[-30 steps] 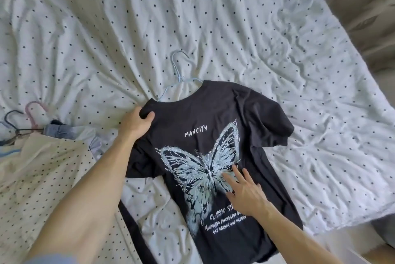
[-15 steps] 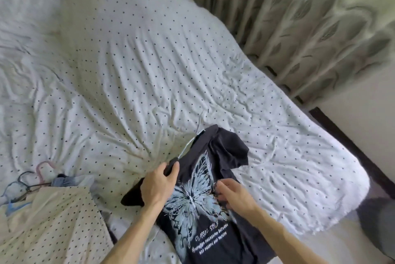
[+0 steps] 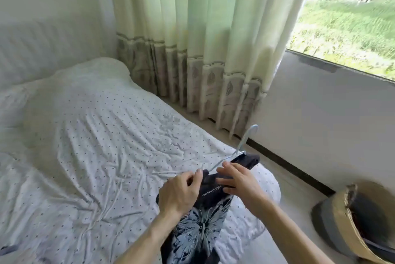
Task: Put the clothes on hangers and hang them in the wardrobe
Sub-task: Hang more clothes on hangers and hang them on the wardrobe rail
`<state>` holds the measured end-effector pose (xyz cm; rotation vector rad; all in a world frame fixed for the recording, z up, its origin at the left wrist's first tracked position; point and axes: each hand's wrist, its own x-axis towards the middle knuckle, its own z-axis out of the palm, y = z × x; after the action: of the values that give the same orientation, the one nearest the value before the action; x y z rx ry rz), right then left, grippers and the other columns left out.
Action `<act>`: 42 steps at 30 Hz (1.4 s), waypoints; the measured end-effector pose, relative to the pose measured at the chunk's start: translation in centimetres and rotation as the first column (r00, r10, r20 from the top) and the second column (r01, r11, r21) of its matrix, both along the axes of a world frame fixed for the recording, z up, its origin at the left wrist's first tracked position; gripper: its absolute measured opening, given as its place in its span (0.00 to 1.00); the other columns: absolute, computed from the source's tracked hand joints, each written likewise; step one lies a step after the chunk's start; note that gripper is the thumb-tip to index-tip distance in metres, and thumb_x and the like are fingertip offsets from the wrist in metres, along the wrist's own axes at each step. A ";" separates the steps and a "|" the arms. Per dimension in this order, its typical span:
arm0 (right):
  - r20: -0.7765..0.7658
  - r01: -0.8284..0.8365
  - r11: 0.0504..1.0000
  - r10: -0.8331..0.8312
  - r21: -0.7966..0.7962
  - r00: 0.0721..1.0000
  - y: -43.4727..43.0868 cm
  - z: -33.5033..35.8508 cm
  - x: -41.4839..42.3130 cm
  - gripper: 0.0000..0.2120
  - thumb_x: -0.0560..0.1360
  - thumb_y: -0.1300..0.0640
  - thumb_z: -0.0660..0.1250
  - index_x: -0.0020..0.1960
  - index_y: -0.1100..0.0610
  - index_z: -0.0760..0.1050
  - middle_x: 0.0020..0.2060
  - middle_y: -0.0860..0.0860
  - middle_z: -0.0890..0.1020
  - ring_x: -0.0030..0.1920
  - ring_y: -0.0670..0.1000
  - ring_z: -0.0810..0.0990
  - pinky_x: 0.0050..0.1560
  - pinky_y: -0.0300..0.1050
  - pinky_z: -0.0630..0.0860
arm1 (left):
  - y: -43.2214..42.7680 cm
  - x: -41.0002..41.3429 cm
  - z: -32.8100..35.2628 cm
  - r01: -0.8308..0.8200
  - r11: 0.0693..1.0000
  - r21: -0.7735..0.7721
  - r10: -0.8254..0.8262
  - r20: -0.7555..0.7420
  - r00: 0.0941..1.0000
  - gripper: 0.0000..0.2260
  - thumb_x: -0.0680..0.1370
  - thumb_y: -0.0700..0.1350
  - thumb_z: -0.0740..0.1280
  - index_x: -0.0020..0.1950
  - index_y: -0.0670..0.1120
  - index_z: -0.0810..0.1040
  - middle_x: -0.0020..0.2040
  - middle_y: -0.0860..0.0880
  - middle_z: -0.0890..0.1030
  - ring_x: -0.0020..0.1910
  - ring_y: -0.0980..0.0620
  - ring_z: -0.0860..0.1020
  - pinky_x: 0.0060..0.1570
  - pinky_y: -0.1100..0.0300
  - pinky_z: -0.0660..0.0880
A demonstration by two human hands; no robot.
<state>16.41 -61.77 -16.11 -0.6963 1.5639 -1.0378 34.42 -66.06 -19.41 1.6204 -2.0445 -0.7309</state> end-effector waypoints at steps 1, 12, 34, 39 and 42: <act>0.015 0.034 0.999 -0.034 -0.031 0.999 1.4 1.0 -1.5 0.14 0.81 0.47 0.64 0.60 0.56 0.77 0.54 0.50 0.84 0.48 0.50 0.86 0.46 0.46 0.81 | 1.1 -2.0 1.4 0.039 0.999 -0.033 -0.039 -0.005 0.999 0.28 0.79 0.67 0.51 0.30 0.49 0.70 0.24 0.53 0.73 0.25 0.58 0.72 0.26 0.61 0.65; -0.078 0.206 0.971 -0.216 -0.122 0.973 16.7 6.2 -16.0 0.09 0.83 0.55 0.61 0.52 0.59 0.76 0.40 0.50 0.86 0.36 0.46 0.83 0.38 0.43 0.78 | 12.9 -17.6 8.1 0.522 0.842 0.134 -0.512 -0.100 0.853 0.15 0.83 0.57 0.58 0.40 0.52 0.73 0.38 0.57 0.75 0.40 0.58 0.74 0.44 0.56 0.71; -0.726 0.681 0.729 -0.504 -0.068 0.468 43.6 10.8 -27.3 0.05 0.78 0.48 0.64 0.49 0.43 0.79 0.42 0.39 0.83 0.40 0.35 0.77 0.44 0.34 0.71 | 29.7 -46.6 18.6 0.988 0.127 0.088 -0.673 -0.724 0.151 0.14 0.85 0.46 0.60 0.48 0.45 0.83 0.48 0.44 0.86 0.52 0.42 0.83 0.54 0.51 0.77; -0.883 0.869 0.494 -0.419 -0.025 0.213 50.4 7.7 -24.9 0.14 0.76 0.38 0.63 0.57 0.42 0.78 0.52 0.35 0.78 0.52 0.44 0.74 0.61 0.41 0.69 | 32.6 -48.4 16.7 0.985 0.111 0.135 -0.622 -0.763 0.175 0.14 0.84 0.47 0.60 0.48 0.47 0.84 0.46 0.49 0.87 0.53 0.41 0.83 0.51 0.50 0.79; -0.898 0.914 0.405 -0.392 0.028 0.201 53.4 6.1 -21.4 0.09 0.78 0.42 0.63 0.53 0.39 0.81 0.48 0.30 0.78 0.53 0.45 0.74 0.60 0.39 0.68 | 33.8 -48.4 15.8 0.984 0.047 0.173 -0.589 -0.790 0.168 0.15 0.85 0.46 0.60 0.45 0.48 0.84 0.49 0.46 0.86 0.54 0.45 0.83 0.49 0.54 0.80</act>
<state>-4.96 -8.39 -10.06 0.1941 3.0745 -0.7418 -13.97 -32.31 -3.65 -0.1035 -2.1789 -2.3279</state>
